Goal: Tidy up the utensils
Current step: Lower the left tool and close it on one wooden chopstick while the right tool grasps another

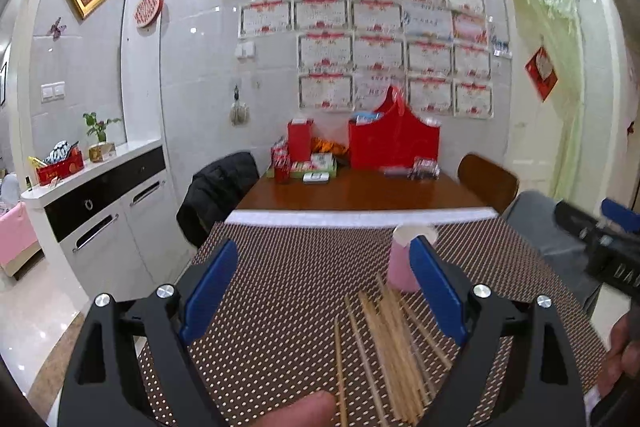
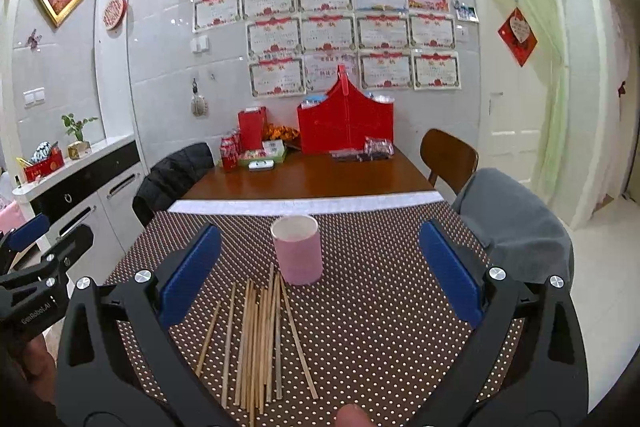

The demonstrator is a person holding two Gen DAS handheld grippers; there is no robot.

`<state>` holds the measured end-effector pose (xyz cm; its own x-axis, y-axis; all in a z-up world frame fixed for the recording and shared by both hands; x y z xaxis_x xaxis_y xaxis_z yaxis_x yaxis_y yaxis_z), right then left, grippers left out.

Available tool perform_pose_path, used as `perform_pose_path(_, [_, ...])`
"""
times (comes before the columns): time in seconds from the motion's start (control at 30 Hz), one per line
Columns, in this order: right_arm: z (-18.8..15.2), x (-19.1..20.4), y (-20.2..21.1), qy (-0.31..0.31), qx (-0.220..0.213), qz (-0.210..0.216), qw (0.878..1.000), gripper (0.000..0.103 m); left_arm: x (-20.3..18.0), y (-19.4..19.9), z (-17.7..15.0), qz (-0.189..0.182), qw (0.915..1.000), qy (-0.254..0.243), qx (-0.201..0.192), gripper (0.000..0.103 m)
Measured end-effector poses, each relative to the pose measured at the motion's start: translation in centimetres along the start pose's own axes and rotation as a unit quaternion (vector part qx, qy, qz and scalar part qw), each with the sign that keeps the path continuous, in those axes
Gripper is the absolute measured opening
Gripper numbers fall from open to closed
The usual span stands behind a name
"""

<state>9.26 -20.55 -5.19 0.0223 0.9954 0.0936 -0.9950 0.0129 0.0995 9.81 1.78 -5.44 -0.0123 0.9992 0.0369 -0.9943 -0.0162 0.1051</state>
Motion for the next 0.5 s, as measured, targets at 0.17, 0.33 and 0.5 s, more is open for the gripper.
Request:
perform_pose_path(0.17, [-3.1, -1.4, -2.7, 0.001, 0.042, -0.007, 0.999, 0.097, 1.3, -2.9, -5.3, 0.008, 0.9976, -0.016, 0.066, 0.086])
perform_pose_path(0.33, [-7.5, -2.3, -5.8, 0.009, 0.102, -0.007, 0.995, 0.097, 1.6, -5.5, -11.5, 0.004, 0.99, -0.035, 0.137, 0.086])
perform_pose_path(0.5, [-12.3, -2.9, -8.5, 0.006, 0.169, 0.008, 0.985, 0.097, 1.8, -7.9, -17.5, -0.001, 0.9779, -0.044, 0.204, 0.086])
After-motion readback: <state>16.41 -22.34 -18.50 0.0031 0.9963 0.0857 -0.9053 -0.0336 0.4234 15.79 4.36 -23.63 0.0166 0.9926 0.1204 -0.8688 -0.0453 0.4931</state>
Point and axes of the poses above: each gripper's, at about its wrist camera, not at the fingertips, and y roughly against the way its jaws point, x to its left, z to its top, the point moved 7 cm from there along -y, roughly the way its jaws point, and after that the axes turned 15 degrees about -x, right-handed, at the moved point
